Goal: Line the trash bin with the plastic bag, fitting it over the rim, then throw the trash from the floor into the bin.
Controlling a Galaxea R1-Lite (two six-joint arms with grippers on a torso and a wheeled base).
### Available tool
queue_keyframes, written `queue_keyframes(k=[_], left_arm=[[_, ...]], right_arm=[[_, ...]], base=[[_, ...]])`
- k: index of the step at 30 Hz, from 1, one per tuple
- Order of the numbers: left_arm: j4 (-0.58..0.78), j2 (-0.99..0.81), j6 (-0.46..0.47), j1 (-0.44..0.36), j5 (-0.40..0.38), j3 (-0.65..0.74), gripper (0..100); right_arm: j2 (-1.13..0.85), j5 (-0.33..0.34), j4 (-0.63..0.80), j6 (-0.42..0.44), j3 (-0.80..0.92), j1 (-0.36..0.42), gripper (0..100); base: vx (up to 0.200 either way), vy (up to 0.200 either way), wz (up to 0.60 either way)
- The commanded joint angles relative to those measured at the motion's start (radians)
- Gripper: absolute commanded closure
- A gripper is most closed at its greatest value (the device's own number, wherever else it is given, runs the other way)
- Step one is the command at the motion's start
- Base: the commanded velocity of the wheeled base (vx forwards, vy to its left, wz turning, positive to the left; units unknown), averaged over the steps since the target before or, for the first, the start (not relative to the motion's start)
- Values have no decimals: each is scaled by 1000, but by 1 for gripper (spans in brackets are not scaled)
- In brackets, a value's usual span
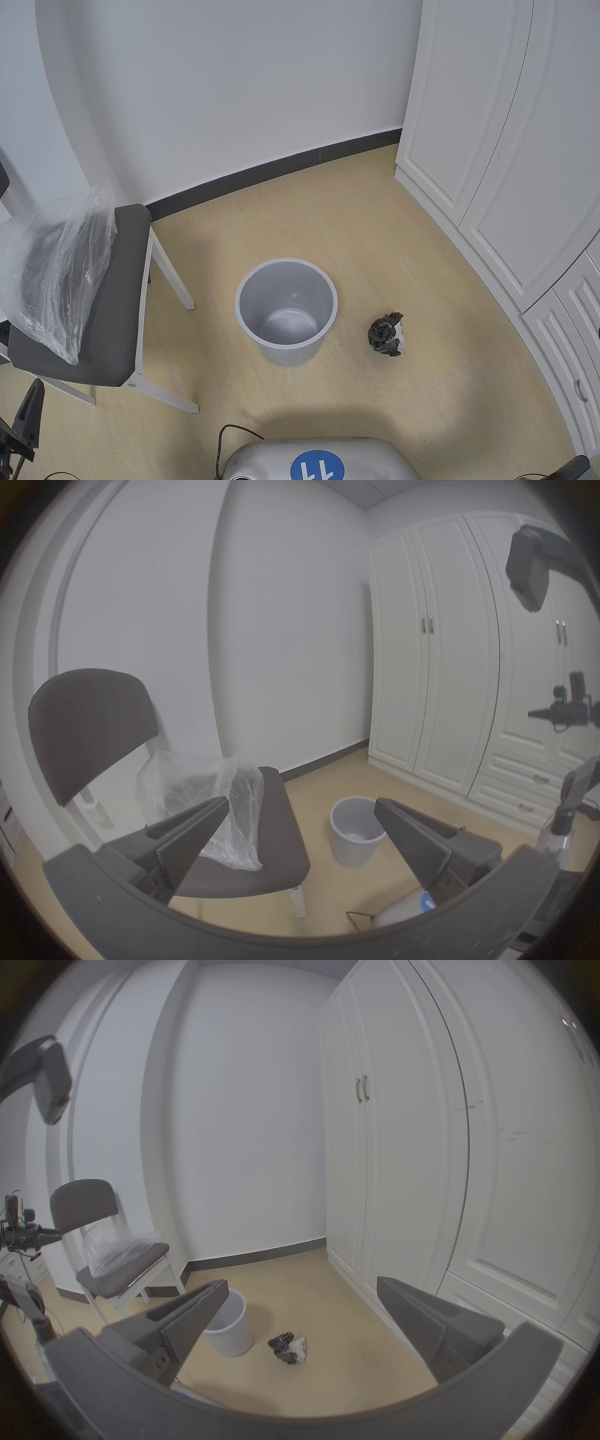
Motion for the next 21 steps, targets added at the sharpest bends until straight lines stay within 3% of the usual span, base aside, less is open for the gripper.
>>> queue_keyframes(k=[1,2,3,5,8,9,10,11,14,17,21], left_arm=[[-4,227,102,6,9,-90,0],[-4,227,102,6,9,-90,0],[-5,308,184,6,28,-126,0],[-5,330,202,6,40,-139,0],[-5,399,250,0,104,-183,0],[-5,445,273,-3,140,-209,0],[-5,455,277,-5,149,-217,0],[-7,514,294,-11,196,-252,0],[-5,576,300,-28,255,-298,0],[-5,630,306,-63,330,-329,0],[-7,693,371,-115,486,-346,0]], right_arm=[[257,-30,-92,27,-96,-4,0],[257,-30,-92,27,-96,-4,0],[375,-96,-144,35,-182,20,0],[413,-132,-172,44,-208,43,0],[482,-280,-278,98,-234,180,0],[497,-348,-298,100,-238,266,0],[505,-374,-304,100,-242,298,0],[534,-468,-316,96,-249,402,0],[580,-606,-319,101,-254,507,0],[613,-636,-324,106,-255,536,0],[639,-647,-355,96,-249,545,0]], base=[[0,0,0],[0,0,0],[0,0,0],[0,0,0],[0,0,0],[0,0,0],[0,0,0],[0,0,0],[0,0,0],[0,0,0],[0,0,0]])
